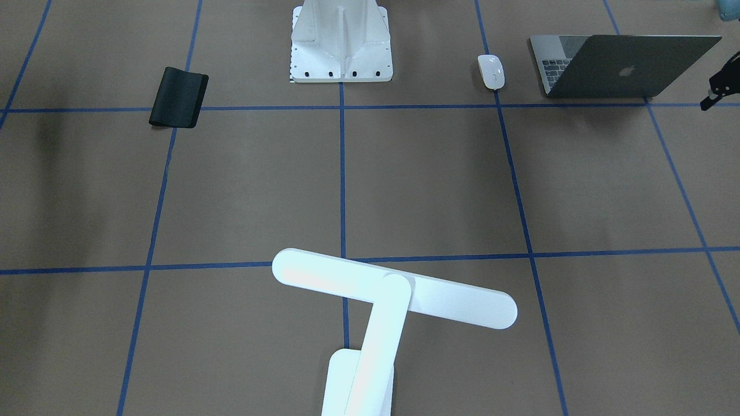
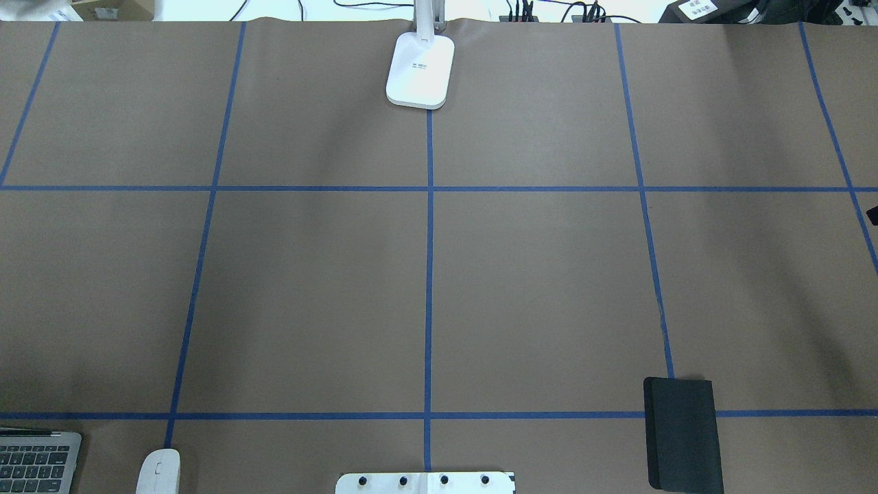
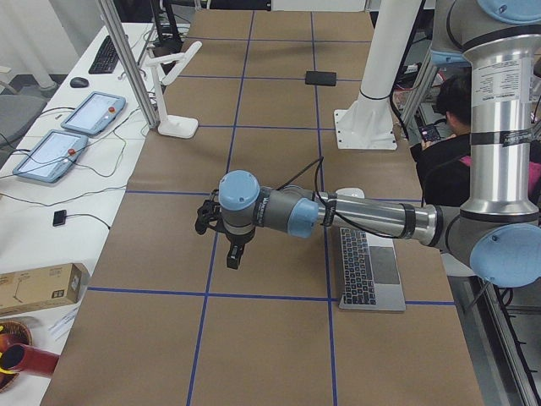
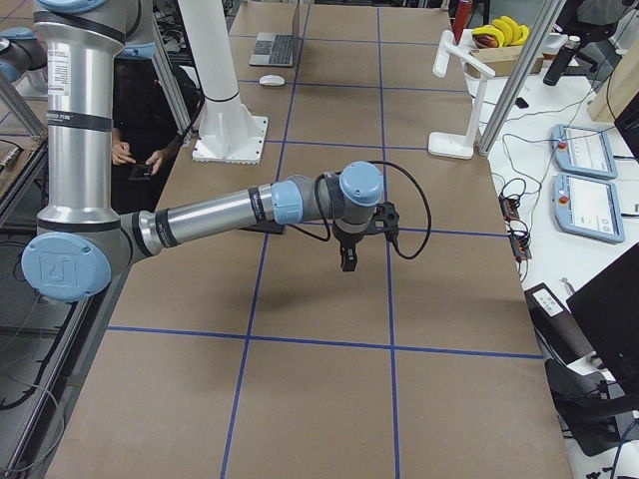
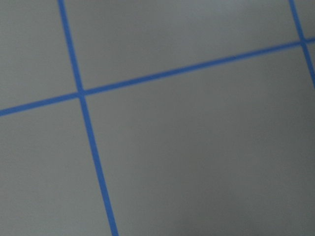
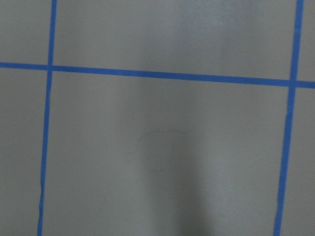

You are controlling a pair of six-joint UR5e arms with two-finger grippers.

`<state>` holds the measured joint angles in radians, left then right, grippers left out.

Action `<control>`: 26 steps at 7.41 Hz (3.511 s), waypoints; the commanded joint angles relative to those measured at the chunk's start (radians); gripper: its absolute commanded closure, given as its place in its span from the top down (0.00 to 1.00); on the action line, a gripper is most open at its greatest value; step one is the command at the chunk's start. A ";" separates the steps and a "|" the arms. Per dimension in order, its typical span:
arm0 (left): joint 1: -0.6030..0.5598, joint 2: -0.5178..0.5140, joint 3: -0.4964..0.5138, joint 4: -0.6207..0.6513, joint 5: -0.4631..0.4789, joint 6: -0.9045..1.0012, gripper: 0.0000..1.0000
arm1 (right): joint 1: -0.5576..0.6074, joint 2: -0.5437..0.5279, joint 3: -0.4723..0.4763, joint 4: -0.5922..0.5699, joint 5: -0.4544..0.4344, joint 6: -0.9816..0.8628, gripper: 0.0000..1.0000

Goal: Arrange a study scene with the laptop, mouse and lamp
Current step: 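Move the left gripper to the silver laptop while the right arm rises, then lower the left gripper onto the edge of the open silver laptop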

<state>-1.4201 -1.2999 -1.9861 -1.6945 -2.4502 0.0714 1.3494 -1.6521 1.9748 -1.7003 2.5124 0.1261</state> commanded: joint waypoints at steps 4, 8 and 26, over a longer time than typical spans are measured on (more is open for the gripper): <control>0.134 0.245 -0.193 0.004 -0.202 0.252 1.00 | -0.203 0.037 0.125 0.001 -0.047 0.210 1.00; 0.254 0.321 -0.240 -0.004 -0.225 0.385 1.00 | -0.251 0.040 0.125 0.001 -0.049 0.208 1.00; 0.431 0.312 -0.246 -0.039 -0.015 0.735 0.45 | -0.245 0.040 0.133 0.001 -0.096 0.205 1.00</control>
<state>-0.9802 -0.9878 -2.2307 -1.7327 -2.4660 0.7860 1.1035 -1.6108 2.1081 -1.6997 2.4160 0.3315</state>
